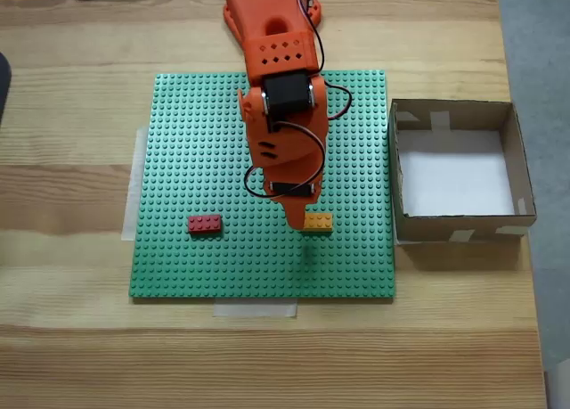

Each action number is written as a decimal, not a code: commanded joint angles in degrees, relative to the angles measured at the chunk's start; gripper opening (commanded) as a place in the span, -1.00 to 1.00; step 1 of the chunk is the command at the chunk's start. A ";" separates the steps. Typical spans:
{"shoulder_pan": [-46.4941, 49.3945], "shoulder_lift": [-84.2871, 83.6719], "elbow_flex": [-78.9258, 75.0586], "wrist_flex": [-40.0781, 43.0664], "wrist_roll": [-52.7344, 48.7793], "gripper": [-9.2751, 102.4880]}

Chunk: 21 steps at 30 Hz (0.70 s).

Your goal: Pick the yellow lego block and put it in the box.

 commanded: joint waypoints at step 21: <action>-3.78 -3.08 -4.57 -1.93 -0.35 -0.46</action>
